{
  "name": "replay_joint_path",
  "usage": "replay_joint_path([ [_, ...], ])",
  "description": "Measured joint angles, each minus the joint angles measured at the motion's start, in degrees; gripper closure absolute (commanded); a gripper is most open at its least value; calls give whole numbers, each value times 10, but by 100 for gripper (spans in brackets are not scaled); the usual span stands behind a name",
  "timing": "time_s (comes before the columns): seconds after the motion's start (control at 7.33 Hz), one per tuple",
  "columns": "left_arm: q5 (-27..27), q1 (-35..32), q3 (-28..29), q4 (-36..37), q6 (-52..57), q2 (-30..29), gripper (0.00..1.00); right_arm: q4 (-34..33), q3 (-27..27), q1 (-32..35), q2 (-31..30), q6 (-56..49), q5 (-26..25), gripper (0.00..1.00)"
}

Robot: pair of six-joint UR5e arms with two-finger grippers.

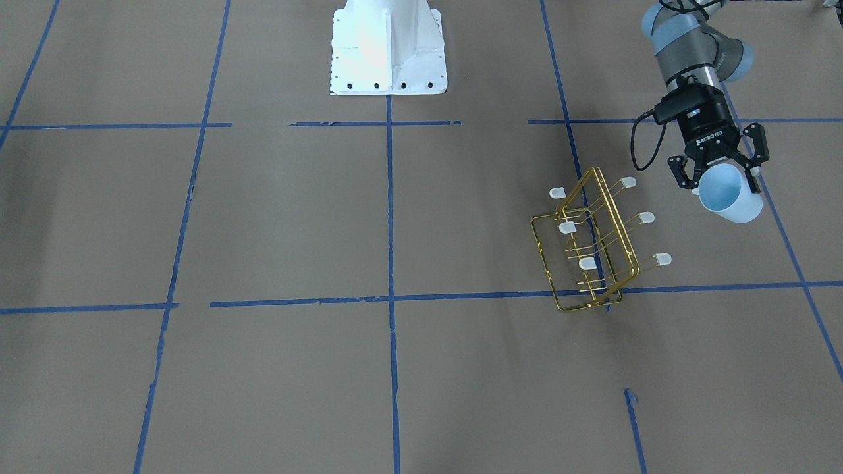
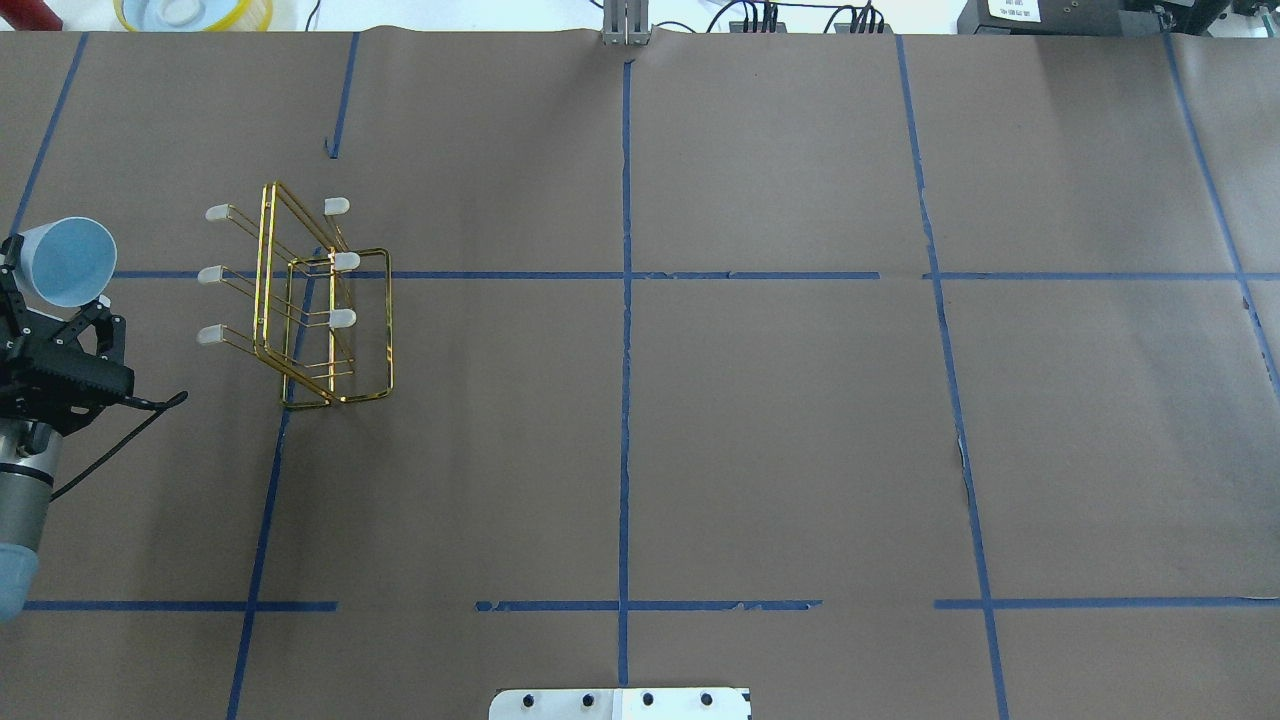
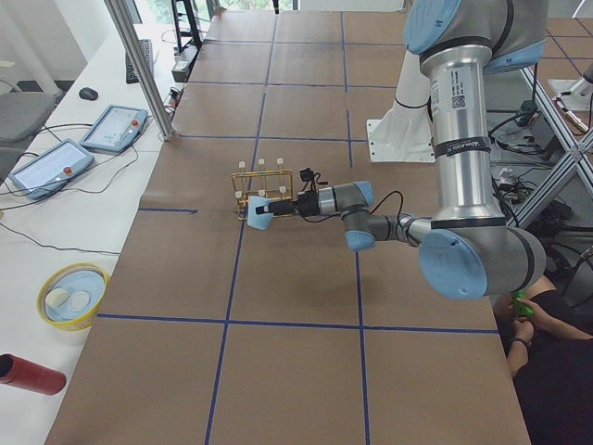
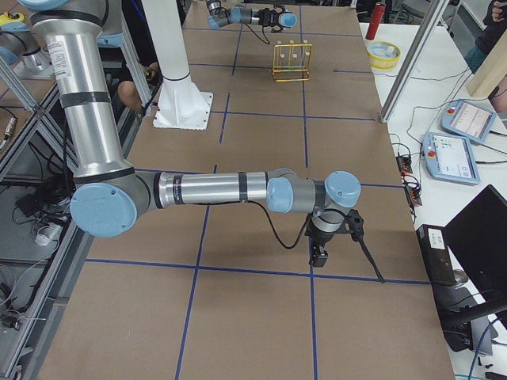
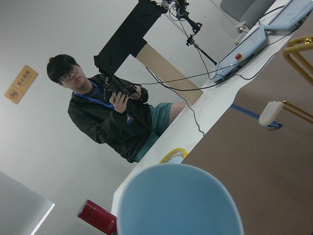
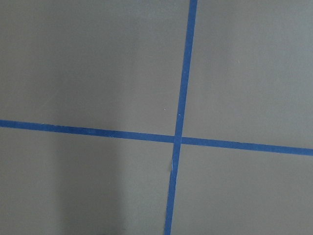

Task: Hang cup on cup holder
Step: 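Raise and tilt the cup toward the gold rack's pegs with the left gripper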

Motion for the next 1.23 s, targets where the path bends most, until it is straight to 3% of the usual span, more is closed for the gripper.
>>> replay_joint_path([
  [0.41,129,60,-36,61,273,0,70,0,0,0,0,0,0,0],
  [0.82,172,95,-40,67,495,-25,71,0,0,0,0,0,0,0],
  [1.23,180,101,-3,68,605,-61,71,0,0,0,0,0,0,0],
])
